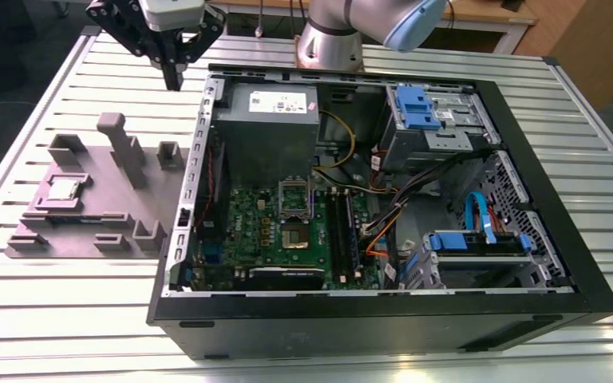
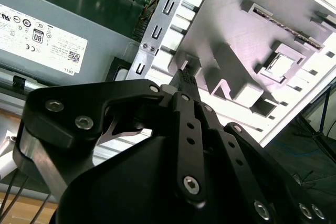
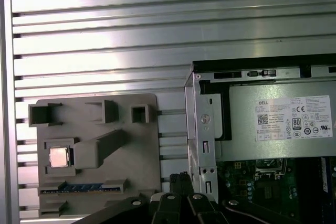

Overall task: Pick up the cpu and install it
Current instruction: 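Reach for the cpu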

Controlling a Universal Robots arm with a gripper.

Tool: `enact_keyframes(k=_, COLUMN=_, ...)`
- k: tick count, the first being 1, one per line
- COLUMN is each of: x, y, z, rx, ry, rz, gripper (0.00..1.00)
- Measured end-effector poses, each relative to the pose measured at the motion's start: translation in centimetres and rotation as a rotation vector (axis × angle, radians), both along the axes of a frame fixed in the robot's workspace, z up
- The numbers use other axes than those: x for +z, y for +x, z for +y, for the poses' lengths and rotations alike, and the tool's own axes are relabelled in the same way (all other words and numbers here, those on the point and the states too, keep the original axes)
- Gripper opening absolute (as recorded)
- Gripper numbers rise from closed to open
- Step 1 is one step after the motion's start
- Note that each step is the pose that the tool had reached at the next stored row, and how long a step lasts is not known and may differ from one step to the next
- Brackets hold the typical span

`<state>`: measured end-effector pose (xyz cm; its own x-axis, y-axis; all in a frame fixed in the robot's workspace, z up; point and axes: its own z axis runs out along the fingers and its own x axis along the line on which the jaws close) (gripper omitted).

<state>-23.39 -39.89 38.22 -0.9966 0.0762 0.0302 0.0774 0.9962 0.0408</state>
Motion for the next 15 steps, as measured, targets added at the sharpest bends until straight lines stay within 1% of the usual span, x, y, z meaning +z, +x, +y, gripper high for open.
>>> enact_keyframes(k=15, x=-0.09, y=-0.30, z=0.00, rx=0.000, ry=0.0000, rz=0.0000, gripper=0.10)
